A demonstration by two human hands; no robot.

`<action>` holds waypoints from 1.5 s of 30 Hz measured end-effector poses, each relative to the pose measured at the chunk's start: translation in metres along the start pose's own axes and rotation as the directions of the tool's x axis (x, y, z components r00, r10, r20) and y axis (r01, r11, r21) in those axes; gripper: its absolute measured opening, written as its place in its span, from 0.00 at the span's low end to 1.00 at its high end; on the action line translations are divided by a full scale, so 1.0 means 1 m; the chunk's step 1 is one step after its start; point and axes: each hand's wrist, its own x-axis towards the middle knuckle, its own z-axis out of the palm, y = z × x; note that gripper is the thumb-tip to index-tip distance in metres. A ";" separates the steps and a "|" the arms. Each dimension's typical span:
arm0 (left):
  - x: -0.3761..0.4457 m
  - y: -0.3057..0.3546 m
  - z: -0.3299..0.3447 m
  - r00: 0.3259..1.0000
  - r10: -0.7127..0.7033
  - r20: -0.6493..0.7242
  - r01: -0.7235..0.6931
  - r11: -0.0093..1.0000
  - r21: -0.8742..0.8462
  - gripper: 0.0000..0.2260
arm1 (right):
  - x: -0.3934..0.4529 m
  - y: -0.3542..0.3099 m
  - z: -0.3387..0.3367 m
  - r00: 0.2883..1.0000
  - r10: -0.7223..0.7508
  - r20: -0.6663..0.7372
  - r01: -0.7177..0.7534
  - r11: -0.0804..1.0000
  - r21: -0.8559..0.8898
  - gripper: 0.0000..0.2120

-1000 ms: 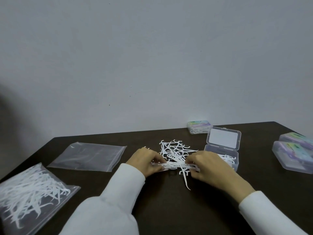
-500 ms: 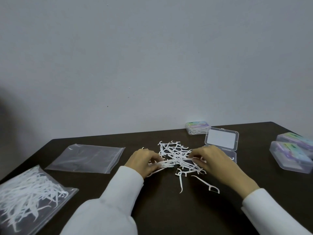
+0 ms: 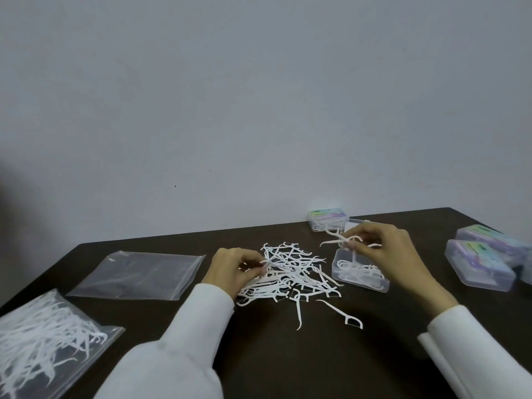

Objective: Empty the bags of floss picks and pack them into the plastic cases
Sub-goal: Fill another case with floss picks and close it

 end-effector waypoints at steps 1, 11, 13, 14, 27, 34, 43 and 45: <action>0.000 0.001 0.000 1.000 -0.008 -0.024 0.007 0.999 -0.044 0.04 | 0.001 0.002 -0.003 0.999 0.032 -0.014 -0.032 0.999 0.016 0.06; 0.019 0.036 0.013 0.990 -0.089 -0.112 0.019 0.858 -0.512 0.07 | 0.005 0.034 -0.017 0.979 0.196 -0.051 -0.193 0.979 0.067 0.06; 0.026 0.046 0.019 0.988 -0.116 -0.105 0.031 0.803 -0.595 0.07 | 0.005 0.036 -0.013 0.977 0.207 -0.059 -0.201 0.976 0.084 0.05; 0.031 0.050 0.022 0.985 -0.135 -0.105 0.036 0.766 -0.642 0.06 | 0.006 0.037 -0.010 0.975 0.214 -0.064 -0.208 0.974 0.092 0.05; 0.067 0.087 0.070 0.977 -0.211 0.002 0.101 0.459 -0.883 0.07 | 0.005 0.029 -0.009 0.992 0.124 0.030 -0.127 0.984 0.127 0.04; 0.073 0.097 0.098 0.971 -0.225 0.084 0.177 0.432 -0.884 0.06 | 0.002 0.023 0.005 0.975 0.220 0.017 -0.207 0.889 0.408 0.07; 0.079 0.085 0.099 0.904 -0.362 0.229 0.307 0.175 -0.935 0.06 | 0.003 0.037 -0.001 0.978 0.208 0.012 -0.208 0.971 0.115 0.04; 0.080 0.082 0.096 0.908 -0.371 0.195 0.291 0.224 -0.930 0.06 | 0.002 0.043 -0.005 0.987 0.156 0.034 -0.152 0.984 -0.098 0.05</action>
